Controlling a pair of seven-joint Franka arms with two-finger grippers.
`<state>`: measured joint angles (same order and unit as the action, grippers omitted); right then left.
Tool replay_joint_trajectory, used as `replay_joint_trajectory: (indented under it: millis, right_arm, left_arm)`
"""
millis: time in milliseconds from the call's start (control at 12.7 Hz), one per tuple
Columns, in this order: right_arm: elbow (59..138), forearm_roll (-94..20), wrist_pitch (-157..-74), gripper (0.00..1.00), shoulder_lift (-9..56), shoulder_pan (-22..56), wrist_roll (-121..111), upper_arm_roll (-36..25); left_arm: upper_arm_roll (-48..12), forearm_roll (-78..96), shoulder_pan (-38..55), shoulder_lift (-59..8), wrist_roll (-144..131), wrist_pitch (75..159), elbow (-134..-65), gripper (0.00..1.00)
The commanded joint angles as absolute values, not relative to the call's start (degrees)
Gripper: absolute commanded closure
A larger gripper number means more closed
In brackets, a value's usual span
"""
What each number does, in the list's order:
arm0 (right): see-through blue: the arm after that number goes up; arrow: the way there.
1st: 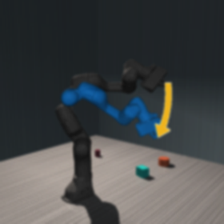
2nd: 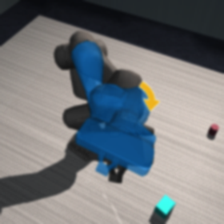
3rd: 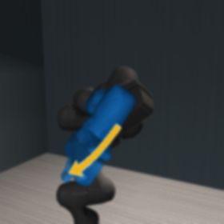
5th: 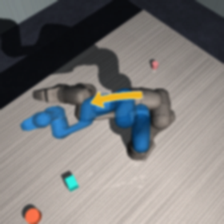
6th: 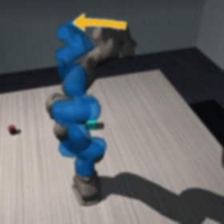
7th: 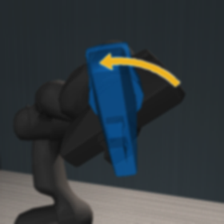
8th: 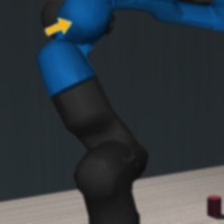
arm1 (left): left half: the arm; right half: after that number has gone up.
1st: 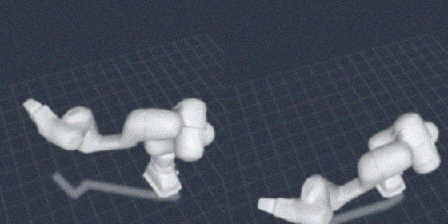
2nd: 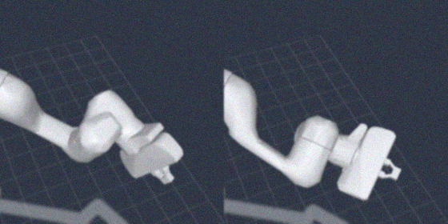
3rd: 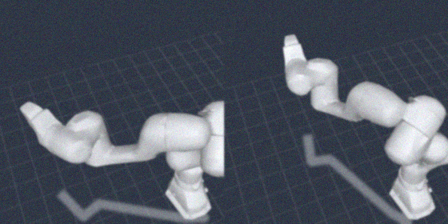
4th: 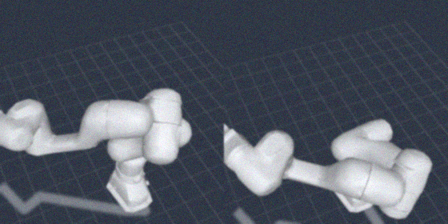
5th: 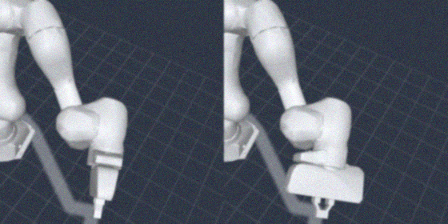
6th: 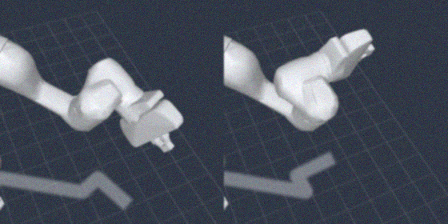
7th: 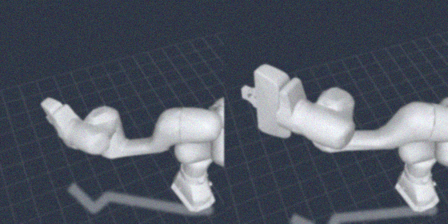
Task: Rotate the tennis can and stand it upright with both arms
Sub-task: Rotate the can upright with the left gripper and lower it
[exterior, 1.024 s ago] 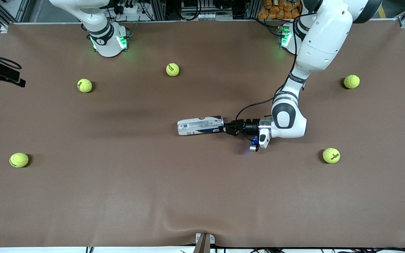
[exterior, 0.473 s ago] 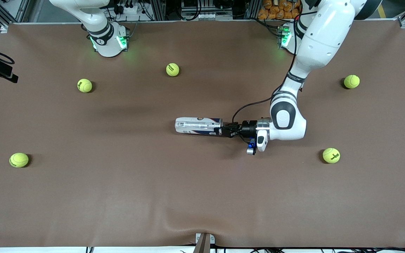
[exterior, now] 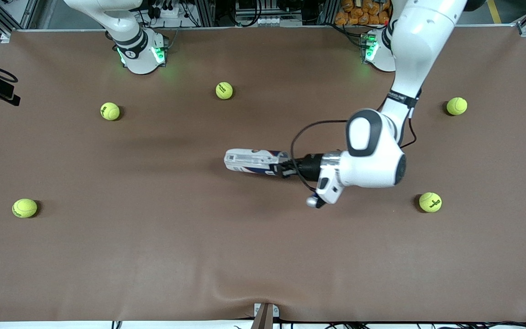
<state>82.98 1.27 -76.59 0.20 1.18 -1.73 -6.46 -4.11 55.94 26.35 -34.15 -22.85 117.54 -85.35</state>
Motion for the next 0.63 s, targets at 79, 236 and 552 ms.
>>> replay_joint_trajectory:
  millis: [79,236,552]
  right_arm:
    - [82.6,1.6,-76.3,0.0,-0.3,-1.0,-1.0,-6.2]
    - [82.6,1.1,-75.9,0.0,-0.4,-1.8,-1.1,-6.1]
    - [82.6,1.1,-76.1,0.0,-0.1,-0.7,-1.1,-5.7]
  left_arm:
    - [-4.0,33.9,31.2,-32.5,-34.0,117.7,-80.9,1.0]
    - [-4.0,22.6,35.0,-31.3,-37.3,117.0,-79.5,1.0]
    - [-4.0,0.1,43.1,-31.2,-44.7,114.6,-79.4,1.0]
